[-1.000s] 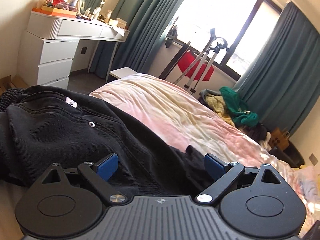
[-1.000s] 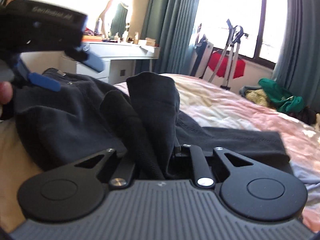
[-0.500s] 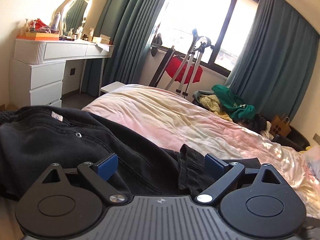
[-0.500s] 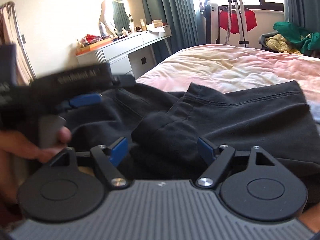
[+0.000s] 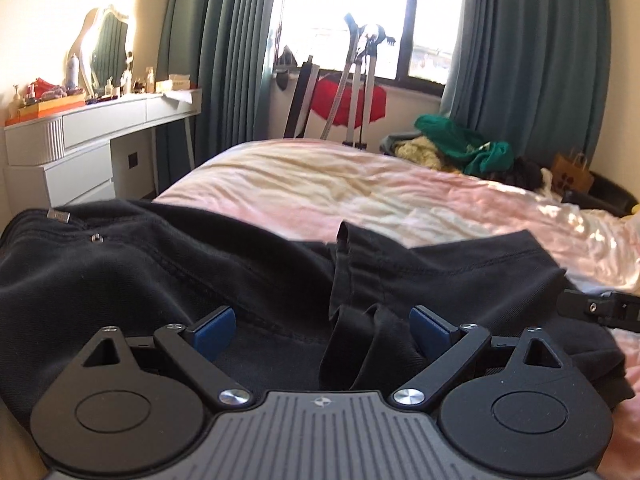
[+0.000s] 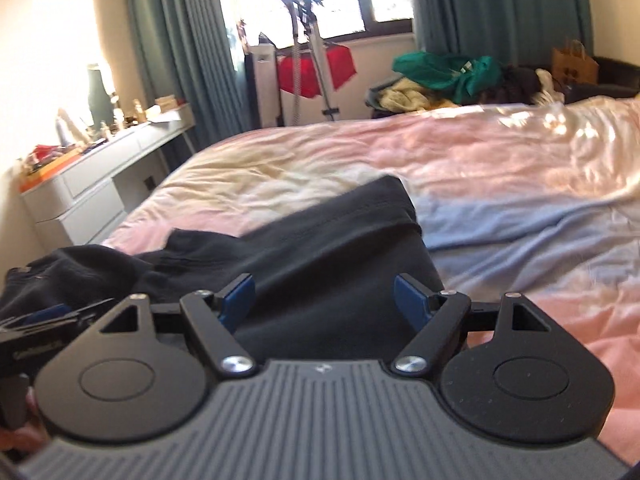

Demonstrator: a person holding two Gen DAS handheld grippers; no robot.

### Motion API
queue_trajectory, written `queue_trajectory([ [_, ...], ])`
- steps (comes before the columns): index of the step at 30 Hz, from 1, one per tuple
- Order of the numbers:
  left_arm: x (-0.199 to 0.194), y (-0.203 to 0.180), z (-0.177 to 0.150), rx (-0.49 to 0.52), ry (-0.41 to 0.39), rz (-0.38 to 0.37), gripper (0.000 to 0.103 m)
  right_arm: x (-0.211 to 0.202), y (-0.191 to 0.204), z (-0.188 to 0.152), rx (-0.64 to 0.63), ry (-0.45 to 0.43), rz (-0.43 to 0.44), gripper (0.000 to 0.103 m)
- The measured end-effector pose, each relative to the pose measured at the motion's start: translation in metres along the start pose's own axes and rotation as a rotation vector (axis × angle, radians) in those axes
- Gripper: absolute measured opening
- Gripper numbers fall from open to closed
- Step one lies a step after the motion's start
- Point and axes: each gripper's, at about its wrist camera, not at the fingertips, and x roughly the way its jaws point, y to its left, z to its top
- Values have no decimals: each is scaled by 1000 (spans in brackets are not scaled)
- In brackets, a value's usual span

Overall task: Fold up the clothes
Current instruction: 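Grasp the elastic waistband with the left tool, then lift the waistband with the left tool and fold it over the trousers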

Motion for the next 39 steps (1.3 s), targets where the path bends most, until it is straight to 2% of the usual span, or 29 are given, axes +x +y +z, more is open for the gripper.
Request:
queue_trajectory([
  [4,7,3,-4,8,39,7,100,11,-4,-10,5,21,-23,80],
  [9,2,10,-2,-19,43,-14,99,12,1,-12,-31,20,-45,80],
  [15,-37,29,9,-72,31,-30,99,10,0,-11,-28,22,-44,80],
  [19,-65,64,26,-181,76,-41,99,7,-5,-9,1,20,-26,80],
  [22,-73,113,30,-413,199,-110,99,4,-12,-7,63,18,5,80],
  [24,-77,143,27,-547,265,-118,99,4,-16,-6,100,18,19,80],
  [26,-81,166,22,-623,295,-91,99,4,-18,-5,129,20,28,80],
  [29,-75,187,12,-717,318,-108,100,4,-18,-4,151,26,37,80],
  [33,-38,211,-6,-908,350,-154,99,4,-13,-4,130,33,40,80],
  [34,-27,217,-10,-969,360,-173,96,4,-11,-4,120,34,37,80],
  [37,-8,235,-14,-1156,292,-164,95,5,-7,-4,103,37,29,80],
  [39,0,241,-10,-1204,236,-132,95,6,-4,-4,96,37,23,80],
])
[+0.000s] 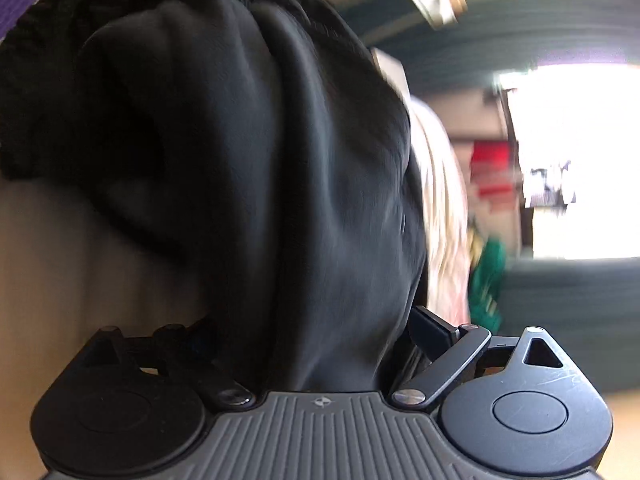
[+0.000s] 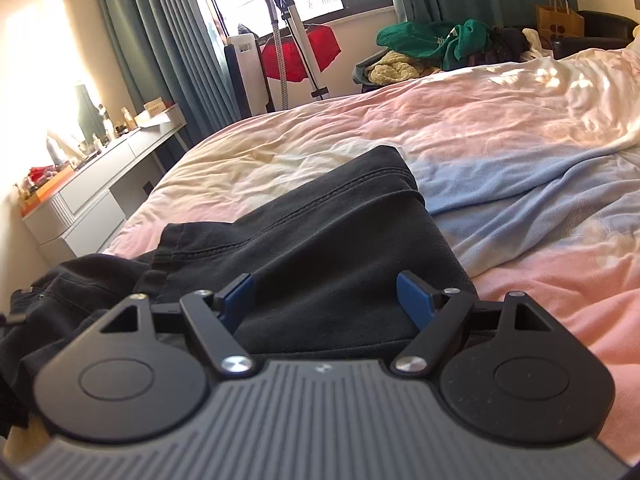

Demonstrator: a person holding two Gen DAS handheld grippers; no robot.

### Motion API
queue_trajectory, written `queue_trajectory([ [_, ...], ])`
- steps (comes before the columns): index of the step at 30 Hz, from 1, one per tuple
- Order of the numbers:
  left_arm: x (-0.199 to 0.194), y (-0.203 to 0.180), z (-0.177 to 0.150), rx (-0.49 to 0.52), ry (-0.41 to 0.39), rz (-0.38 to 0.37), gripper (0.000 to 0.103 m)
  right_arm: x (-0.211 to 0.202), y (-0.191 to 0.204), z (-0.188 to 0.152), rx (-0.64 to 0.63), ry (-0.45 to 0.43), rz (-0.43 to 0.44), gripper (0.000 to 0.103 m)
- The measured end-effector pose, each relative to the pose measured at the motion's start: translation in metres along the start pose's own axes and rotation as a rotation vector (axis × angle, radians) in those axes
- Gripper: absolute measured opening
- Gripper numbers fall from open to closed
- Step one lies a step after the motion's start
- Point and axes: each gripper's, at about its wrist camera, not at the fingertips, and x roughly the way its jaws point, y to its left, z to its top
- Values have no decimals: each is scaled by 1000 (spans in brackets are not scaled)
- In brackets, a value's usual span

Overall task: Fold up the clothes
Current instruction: 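Lift the waistband with the left tool and fold it over the trousers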

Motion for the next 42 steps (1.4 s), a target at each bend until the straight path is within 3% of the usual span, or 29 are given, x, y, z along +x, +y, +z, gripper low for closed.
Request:
queue_trajectory([
  [8,4,9,31,-22,-129,-19,89,-2,20,-1,-38,-29,80,81],
  [12,1,13,42,-36,-138,-56,89,13,41,-10,-104,40,119,80],
  [16,1,14,48,-42,-143,-80,86,21,59,-25,-218,65,85,80],
  [19,6,12,52,-19,-156,-56,86,18,62,-26,-229,60,80,80],
  [23,14,12,58,-12,-166,-22,79,15,64,-26,-234,66,88,80],
  [26,14,9,58,7,-178,-7,63,15,67,-29,-260,81,94,80],
  [28,14,7,58,29,-187,14,46,16,71,-32,-295,85,84,80],
  [32,12,-8,54,118,-223,51,29,18,76,-37,-339,83,61,80],
  [36,5,-27,44,212,-281,72,22,18,77,-37,-351,81,56,80],
  [42,-14,-56,27,301,-336,94,20,16,72,-38,-329,93,71,80],
])
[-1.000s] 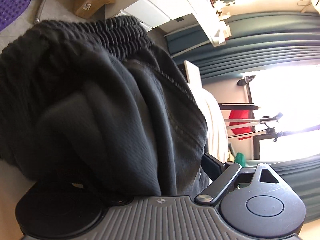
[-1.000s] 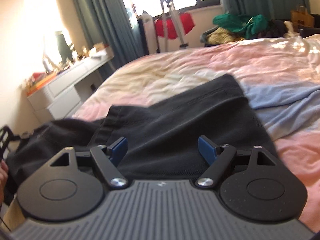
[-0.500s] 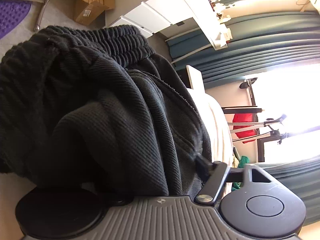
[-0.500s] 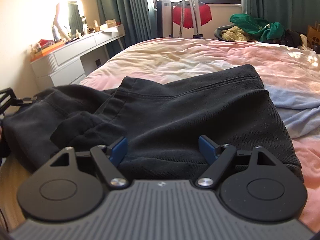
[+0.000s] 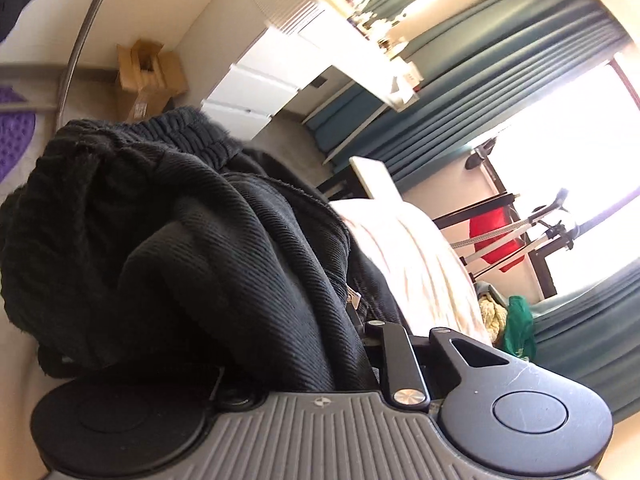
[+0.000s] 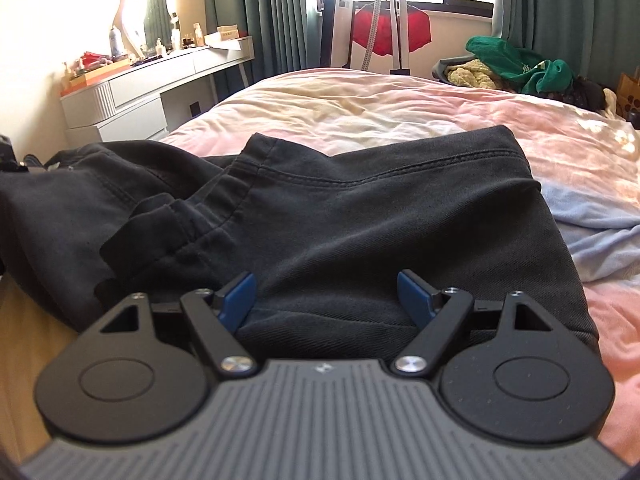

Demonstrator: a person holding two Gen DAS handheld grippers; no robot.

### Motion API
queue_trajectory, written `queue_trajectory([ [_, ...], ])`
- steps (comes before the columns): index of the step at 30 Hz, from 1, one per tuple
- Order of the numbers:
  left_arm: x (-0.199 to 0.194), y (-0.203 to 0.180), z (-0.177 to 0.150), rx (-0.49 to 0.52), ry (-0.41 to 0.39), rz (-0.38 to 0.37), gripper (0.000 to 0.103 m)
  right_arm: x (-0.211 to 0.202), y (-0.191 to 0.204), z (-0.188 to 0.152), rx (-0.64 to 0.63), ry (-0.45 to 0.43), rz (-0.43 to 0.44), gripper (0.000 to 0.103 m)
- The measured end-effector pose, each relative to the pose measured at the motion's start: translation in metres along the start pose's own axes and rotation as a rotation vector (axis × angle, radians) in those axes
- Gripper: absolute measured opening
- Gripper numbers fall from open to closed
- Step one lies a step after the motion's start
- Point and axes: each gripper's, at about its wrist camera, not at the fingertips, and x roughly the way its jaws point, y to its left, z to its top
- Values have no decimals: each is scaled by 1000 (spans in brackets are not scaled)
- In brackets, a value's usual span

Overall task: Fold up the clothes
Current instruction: 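Lift the waistband with the left tool and fold it over the trousers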

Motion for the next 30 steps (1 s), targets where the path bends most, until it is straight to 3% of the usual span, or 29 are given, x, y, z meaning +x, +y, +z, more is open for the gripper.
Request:
queue_trajectory([
  [6,-24,-72,-25,167,-92,71,20,-5,-11,1,35,20,44,80],
  [11,-34,-141,-58,382,-212,107,20,-18,-33,9,183,25,125,78],
  [15,-56,-201,-108,545,-295,90,20,-35,-65,16,328,-1,143,78],
  [19,-77,-242,-181,702,-374,53,20,-51,-108,21,490,-48,120,79],
  [24,-70,-278,-269,881,-424,-42,20,-73,-160,21,663,-134,80,79],
  [30,-31,-294,-397,1130,-360,-131,21,-101,-212,16,774,-245,-20,81],
])
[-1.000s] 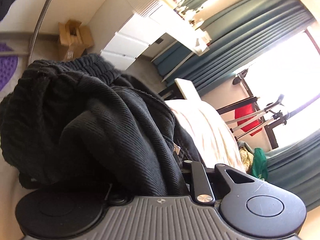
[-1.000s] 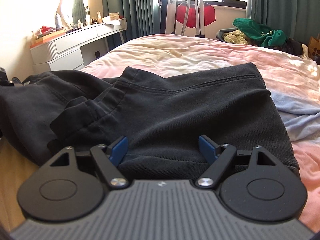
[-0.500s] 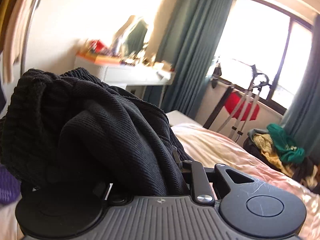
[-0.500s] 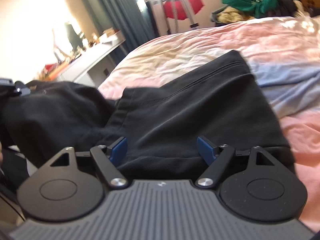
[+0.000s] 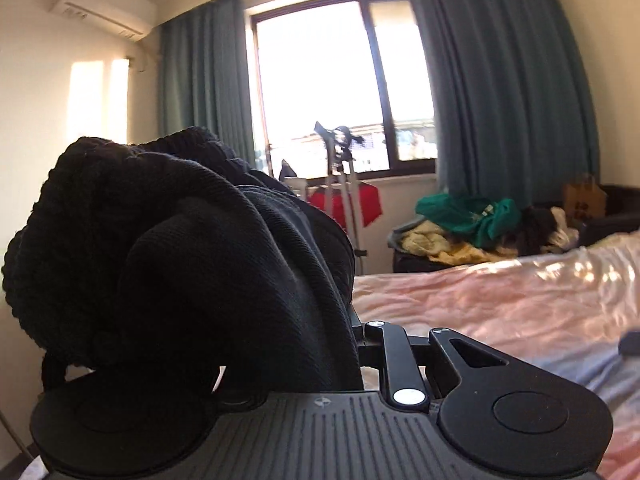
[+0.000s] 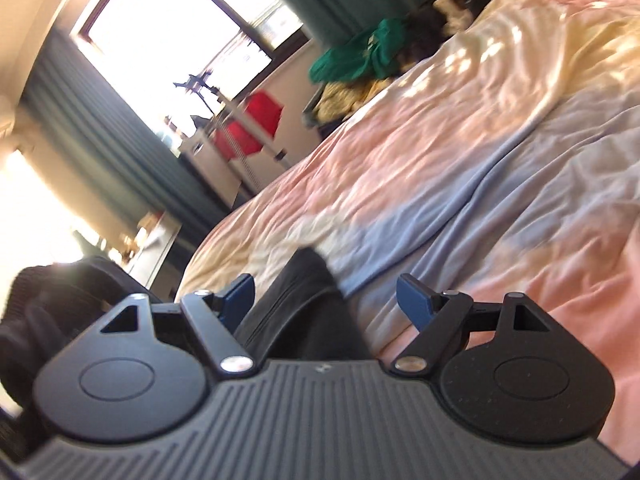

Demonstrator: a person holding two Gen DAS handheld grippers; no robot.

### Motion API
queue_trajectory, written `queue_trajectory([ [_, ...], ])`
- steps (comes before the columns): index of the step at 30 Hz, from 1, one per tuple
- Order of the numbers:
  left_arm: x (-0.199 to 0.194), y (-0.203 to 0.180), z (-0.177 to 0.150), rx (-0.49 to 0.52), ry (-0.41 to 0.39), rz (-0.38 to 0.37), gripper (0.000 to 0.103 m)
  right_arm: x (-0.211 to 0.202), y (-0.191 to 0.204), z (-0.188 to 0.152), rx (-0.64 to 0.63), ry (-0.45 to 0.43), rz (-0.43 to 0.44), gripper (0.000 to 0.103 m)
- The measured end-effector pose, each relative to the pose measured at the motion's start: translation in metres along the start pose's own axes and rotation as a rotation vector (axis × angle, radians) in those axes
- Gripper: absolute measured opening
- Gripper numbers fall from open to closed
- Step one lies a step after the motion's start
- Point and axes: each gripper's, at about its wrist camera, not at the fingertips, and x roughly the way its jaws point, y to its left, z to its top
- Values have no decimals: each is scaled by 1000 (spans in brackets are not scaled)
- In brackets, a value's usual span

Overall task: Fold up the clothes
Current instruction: 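Lift the waistband with the left tool and fold it over the trousers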

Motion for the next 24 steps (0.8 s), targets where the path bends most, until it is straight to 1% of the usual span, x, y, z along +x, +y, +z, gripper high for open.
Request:
queue_trajectory([
  [1,7,-16,-13,36,17,-21,22,0,-7,5,27,-10,-3,81],
  [4,28,-52,-51,140,89,-77,28,8,-23,9,97,7,8,81],
  [5,32,-62,-61,169,109,-94,29,11,-25,8,102,24,9,81],
  [6,35,-69,-68,193,119,-107,34,15,-25,7,97,37,4,81],
  [7,40,-69,-74,214,117,-114,37,17,-24,7,86,40,-1,81],
  [8,47,-66,-79,232,111,-119,38,18,-22,6,79,39,0,81],
  [9,54,-64,-80,247,106,-126,47,18,-21,6,73,37,0,81],
  [10,57,-64,-79,260,108,-143,60,19,-20,6,66,36,1,81],
  [12,60,-64,-74,291,114,-188,71,20,-20,6,73,28,2,81],
  [14,58,-53,-72,330,93,-251,80,20,-24,6,100,18,-2,81],
  [15,56,-46,-72,350,80,-285,86,20,-26,6,118,19,-1,81],
  [17,36,-35,-75,405,45,-305,91,20,-30,7,146,20,11,81],
  [19,22,-25,-77,437,21,-320,92,20,-29,7,154,16,34,81],
  [20,15,-18,-79,428,27,-326,92,19,-27,7,150,14,40,81],
  [22,1,-2,-81,392,47,-328,97,20,-24,6,135,15,48,81],
  [24,-14,21,-80,355,48,-320,97,21,-21,5,123,25,56,81],
])
